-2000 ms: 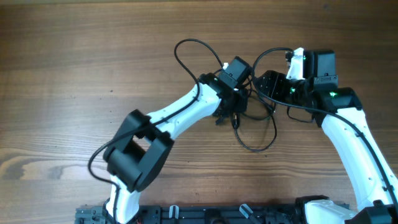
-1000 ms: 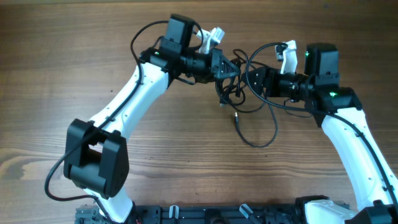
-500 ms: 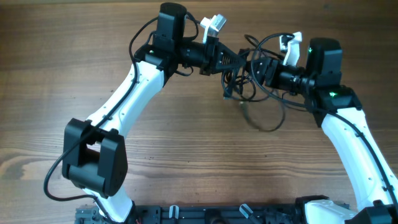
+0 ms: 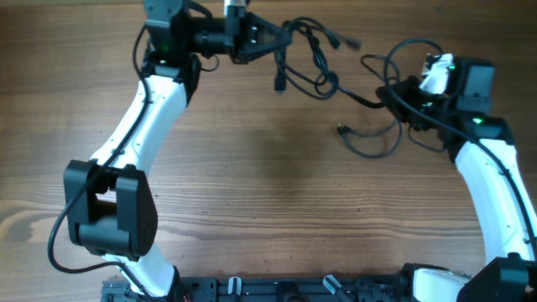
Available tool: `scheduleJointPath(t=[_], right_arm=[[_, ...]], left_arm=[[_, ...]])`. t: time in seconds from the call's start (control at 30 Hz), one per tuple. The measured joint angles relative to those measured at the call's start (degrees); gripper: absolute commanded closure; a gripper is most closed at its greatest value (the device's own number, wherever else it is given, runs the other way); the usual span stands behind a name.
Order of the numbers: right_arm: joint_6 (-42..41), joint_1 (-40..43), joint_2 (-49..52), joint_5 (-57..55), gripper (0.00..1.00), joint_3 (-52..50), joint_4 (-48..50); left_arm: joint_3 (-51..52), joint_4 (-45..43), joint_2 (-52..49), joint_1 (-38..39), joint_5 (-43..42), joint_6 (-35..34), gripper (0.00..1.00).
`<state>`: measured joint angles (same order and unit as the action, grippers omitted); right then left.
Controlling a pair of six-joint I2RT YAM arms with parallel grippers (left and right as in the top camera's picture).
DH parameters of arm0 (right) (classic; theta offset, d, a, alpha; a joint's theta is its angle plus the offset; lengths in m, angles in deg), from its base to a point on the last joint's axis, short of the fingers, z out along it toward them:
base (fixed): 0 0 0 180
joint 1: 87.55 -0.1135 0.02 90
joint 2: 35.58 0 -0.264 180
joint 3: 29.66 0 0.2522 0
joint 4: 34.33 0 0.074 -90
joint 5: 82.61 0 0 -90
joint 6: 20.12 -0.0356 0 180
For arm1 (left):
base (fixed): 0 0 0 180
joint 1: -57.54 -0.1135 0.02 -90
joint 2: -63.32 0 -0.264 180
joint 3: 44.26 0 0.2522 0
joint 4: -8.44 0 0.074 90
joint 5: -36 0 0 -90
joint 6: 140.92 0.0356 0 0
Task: Untangle cables
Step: 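Pull the cables apart, left gripper up-left, right gripper rightward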
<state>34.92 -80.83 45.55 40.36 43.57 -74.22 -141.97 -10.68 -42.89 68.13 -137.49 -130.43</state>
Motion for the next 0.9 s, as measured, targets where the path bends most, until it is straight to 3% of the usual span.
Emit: scheduleJointPath(t=[0.2,0.53,0.77,0.9], right_arm=[[5.35,6.49,-0.02,8.90,0.96,0.04,-2.05],[10.03,24.06,-0.02,24.26,0.96,0.02,-5.55],[12.92,25.57,0.00,22.51,0.96,-0.07,-8.61],[12.72,25.99,-0.02,14.97,0.96,-0.07,-12.46]], left_arm=[[0.00,0.83,0.00,-2.60,-1.84,-1.36,0.96],[0.13,10.16,0.00,-2.71,-2.21,8.70,0.96],[0.11,20.41,0.04,-3.45,-0.28,19.30,0.96],[0.00,33.53,0.04,-3.50,4.92,28.28,0.96]])
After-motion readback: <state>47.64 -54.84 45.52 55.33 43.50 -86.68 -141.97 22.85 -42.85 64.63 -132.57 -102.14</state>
